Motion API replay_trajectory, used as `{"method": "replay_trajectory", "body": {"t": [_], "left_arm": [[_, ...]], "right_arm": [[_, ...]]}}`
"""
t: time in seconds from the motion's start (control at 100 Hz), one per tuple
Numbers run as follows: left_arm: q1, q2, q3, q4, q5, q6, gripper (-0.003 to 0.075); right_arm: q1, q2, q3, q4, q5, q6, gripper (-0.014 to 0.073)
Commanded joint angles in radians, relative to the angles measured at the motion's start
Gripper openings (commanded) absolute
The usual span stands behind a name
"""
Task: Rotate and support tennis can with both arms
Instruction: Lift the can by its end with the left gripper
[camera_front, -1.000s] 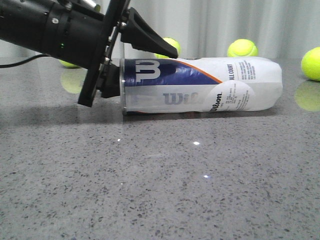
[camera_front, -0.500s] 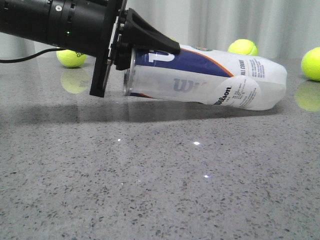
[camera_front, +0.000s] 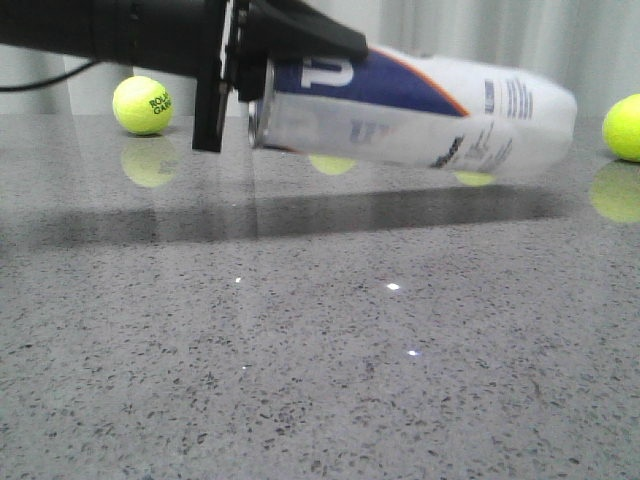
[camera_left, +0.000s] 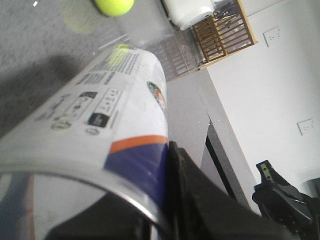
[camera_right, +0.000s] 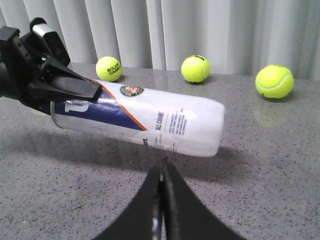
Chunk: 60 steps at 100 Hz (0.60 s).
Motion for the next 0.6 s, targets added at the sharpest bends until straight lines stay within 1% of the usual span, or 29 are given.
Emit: {"method": "replay_trajectory", "body": {"t": [0.0,0.05,0.11,0.25,0.32,0.42,0.5,0.57,0.59], "left_arm": [[-0.007,-0.103,-0.029,-0.055,0.023,0.023,-0.0019],[-0.007,-0.139,-0.035,-0.013,-0.025,0.023,-0.0019],[-0.007,-0.189,-0.057,0.072,-0.087,0.021,-0.0019],[-0.007,-0.295,-0.116,0.278,-0.194,-0.057,-0.0019],[-0.007,-0.335,-0.16,0.419,-0.225,-0.141,-0.0019],[-0.007,-0.368,-0.244,0.651,-0.228,-0.313,-0.0019],[-0.016,-0.375,-0.332,0.865,-0.189,-0.45,-0.0019],[-0.039,-0.377,-0.41,1.081,-0.127,-0.571,-0.0019],[-0.048,-0.377,-0.425,1.117,-0.116,-0.589,-0.0019]], "right_arm": [[0.0,0.006,-0.028,0.007,-0.074,-0.006,-0.0059],[0.0,0.006,-0.028,0.007,-0.074,-0.006,-0.0059],[0.0,0.006,-0.028,0.007,-0.074,-0.006,-0.0059],[0.0,0.006,-0.028,0.007,-0.074,-0.006,-0.0059],[0.0,0.006,-0.028,0.007,-0.074,-0.006,-0.0059],[0.0,0.006,-0.028,0.007,-0.074,-0.006,-0.0059],[0.0,0.006,-0.028,0.007,-0.074,-0.006,-0.0059],[0.0,0.006,-0.028,0.007,-0.074,-0.006,-0.0059],[0.0,0.006,-0.028,0.007,-0.074,-0.006,-0.0059]]}}
